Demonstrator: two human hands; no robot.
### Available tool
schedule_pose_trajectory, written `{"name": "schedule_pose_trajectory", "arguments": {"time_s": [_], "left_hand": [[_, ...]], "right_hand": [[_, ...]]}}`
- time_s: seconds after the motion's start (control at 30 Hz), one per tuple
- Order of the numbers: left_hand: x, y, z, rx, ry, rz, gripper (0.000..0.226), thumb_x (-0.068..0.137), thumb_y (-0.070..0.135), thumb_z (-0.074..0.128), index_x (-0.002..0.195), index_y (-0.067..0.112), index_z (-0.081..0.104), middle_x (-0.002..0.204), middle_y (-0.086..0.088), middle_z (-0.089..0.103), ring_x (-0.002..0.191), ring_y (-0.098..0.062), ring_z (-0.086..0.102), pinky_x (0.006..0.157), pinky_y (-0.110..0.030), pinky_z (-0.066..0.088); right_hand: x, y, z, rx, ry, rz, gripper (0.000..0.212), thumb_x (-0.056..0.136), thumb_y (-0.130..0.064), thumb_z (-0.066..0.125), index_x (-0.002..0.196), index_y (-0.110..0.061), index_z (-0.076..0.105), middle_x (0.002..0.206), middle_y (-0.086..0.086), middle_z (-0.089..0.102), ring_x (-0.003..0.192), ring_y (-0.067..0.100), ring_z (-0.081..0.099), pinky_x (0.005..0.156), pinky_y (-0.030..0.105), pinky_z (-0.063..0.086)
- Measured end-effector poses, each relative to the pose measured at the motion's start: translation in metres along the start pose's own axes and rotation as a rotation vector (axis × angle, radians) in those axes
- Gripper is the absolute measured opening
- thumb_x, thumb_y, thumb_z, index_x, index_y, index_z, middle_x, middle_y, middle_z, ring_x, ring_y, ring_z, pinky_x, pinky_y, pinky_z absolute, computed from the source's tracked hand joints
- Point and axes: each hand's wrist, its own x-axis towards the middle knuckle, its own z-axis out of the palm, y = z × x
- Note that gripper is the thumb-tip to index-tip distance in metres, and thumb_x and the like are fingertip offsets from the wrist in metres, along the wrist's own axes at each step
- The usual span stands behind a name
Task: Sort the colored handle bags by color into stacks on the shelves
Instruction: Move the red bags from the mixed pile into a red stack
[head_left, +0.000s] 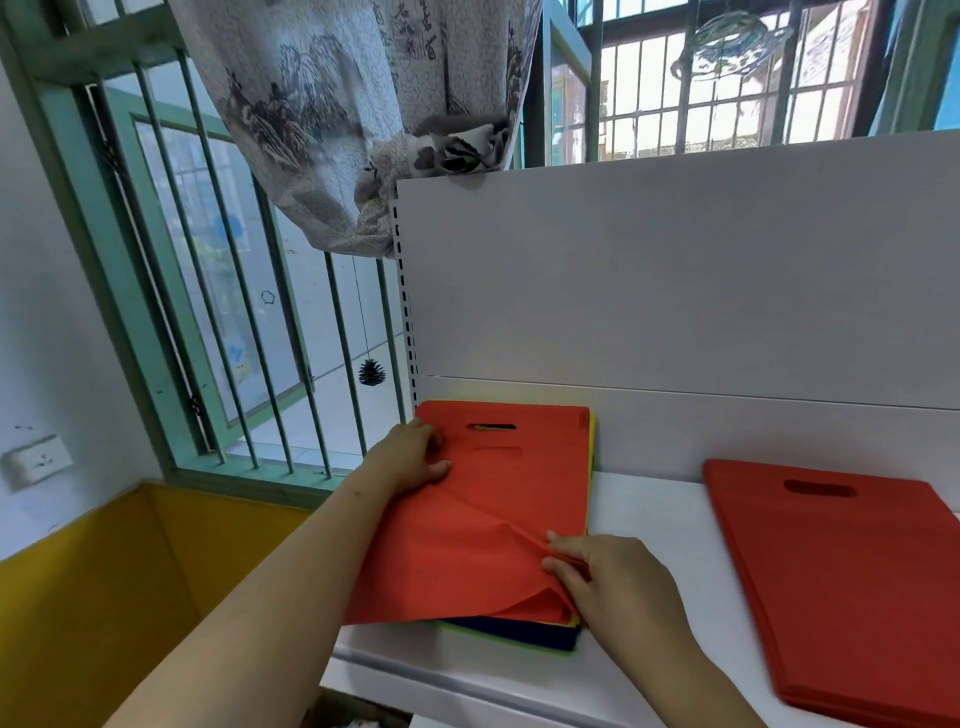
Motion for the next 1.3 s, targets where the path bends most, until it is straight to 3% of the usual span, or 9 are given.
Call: {"name": "schedule_pose_trajectory", "arguments": {"time_s": [0.3, 0.43, 0.53, 0.63, 0.7, 0.77, 1.0, 1.13, 1.3], "left_hand": [[-0.008, 0.027, -0.014, 0.262, 0.072, 0.137, 0.024, 0.088, 0.038, 0.053, 0.098, 0.016, 0.057, 0.109, -0.006, 0.052, 0.106, -0.025, 0.048, 0.077, -0.033, 0.038], [-0.005, 0.056, -0.033, 0.018, 0.197, 0.207, 0.015, 0.089, 0.033, 0.05, 0.088, 0.019, 0.043, 0.089, -0.003, 0.053, 0.085, -0.025, 0.055, 0.069, -0.034, 0.04], [0.005, 0.102, -0.045, -0.127, 0.173, 0.219, 0.016, 0.095, 0.029, 0.049, 0.095, 0.015, 0.041, 0.078, -0.002, 0.054, 0.07, -0.023, 0.052, 0.06, -0.035, 0.035], [0.022, 0.146, -0.047, -0.226, 0.178, 0.301, 0.013, 0.093, 0.021, 0.052, 0.093, 0.015, 0.04, 0.075, -0.001, 0.05, 0.071, -0.025, 0.049, 0.063, -0.034, 0.031], [0.036, 0.179, -0.045, -0.262, 0.205, 0.389, 0.014, 0.088, 0.014, 0.057, 0.089, 0.017, 0.043, 0.083, -0.001, 0.049, 0.081, -0.027, 0.049, 0.07, -0.031, 0.029], [0.045, 0.217, -0.039, -0.242, 0.178, 0.463, 0.017, 0.084, 0.012, 0.062, 0.094, 0.017, 0.049, 0.093, -0.004, 0.045, 0.089, -0.024, 0.043, 0.076, -0.029, 0.027], [0.065, 0.326, 0.014, -0.193, 0.131, 0.617, 0.029, 0.08, 0.011, 0.062, 0.109, 0.01, 0.058, 0.106, -0.01, 0.044, 0.105, -0.027, 0.039, 0.09, -0.037, 0.039], [0.069, 0.357, 0.052, -0.179, 0.101, 0.562, 0.042, 0.081, 0.009, 0.058, 0.123, 0.014, 0.058, 0.12, -0.012, 0.046, 0.113, -0.032, 0.04, 0.096, -0.04, 0.041], [0.049, 0.373, 0.109, -0.283, -0.071, 0.164, 0.071, 0.08, 0.031, 0.067, 0.144, 0.023, 0.036, 0.14, -0.014, 0.025, 0.126, -0.037, 0.032, 0.103, -0.044, 0.039]], "right_hand": [[-0.007, 0.01, -0.011, 0.002, 0.085, -0.042, 0.021, 0.096, -0.039, 0.053, 0.111, -0.039, 0.067, 0.12, -0.027, 0.061, 0.109, 0.001, 0.057, 0.086, 0.017, 0.041], [-0.01, 0.03, -0.031, -0.109, 0.287, -0.014, 0.011, 0.084, -0.035, 0.064, 0.087, -0.037, 0.074, 0.105, -0.018, 0.07, 0.082, 0.015, 0.059, 0.072, 0.032, 0.046], [-0.016, 0.058, -0.057, -0.1, 0.372, 0.078, 0.012, 0.083, -0.037, 0.064, 0.088, -0.037, 0.075, 0.116, -0.012, 0.068, 0.096, 0.022, 0.063, 0.078, 0.034, 0.046], [-0.027, 0.084, -0.088, 0.155, 0.404, 0.133, 0.016, 0.084, -0.019, 0.073, 0.096, -0.028, 0.078, 0.114, -0.006, 0.071, 0.11, 0.005, 0.062, 0.091, 0.011, 0.037], [-0.04, 0.104, -0.11, 0.228, 0.442, 0.195, 0.016, 0.082, -0.016, 0.075, 0.095, -0.025, 0.078, 0.099, -0.014, 0.073, 0.091, -0.018, 0.057, 0.08, -0.004, 0.032], [-0.057, 0.128, -0.13, 0.263, 0.47, 0.283, 0.016, 0.08, -0.016, 0.077, 0.093, -0.024, 0.078, 0.088, -0.023, 0.068, 0.078, -0.023, 0.055, 0.074, -0.007, 0.031], [-0.109, 0.2, -0.173, 0.261, 0.548, 0.53, 0.034, 0.077, -0.013, 0.079, 0.103, -0.033, 0.071, 0.1, -0.014, 0.07, 0.092, 0.007, 0.064, 0.084, 0.021, 0.043], [-0.122, 0.228, -0.169, 0.135, 0.596, 0.597, 0.033, 0.081, -0.01, 0.073, 0.11, -0.026, 0.07, 0.102, -0.009, 0.07, 0.08, 0.002, 0.059, 0.076, 0.016, 0.04], [-0.128, 0.248, -0.136, -0.121, 0.515, 0.699, 0.03, 0.09, -0.023, 0.057, 0.119, -0.022, 0.066, 0.119, -0.004, 0.066, 0.106, 0.02, 0.058, 0.093, 0.036, 0.046]]}}
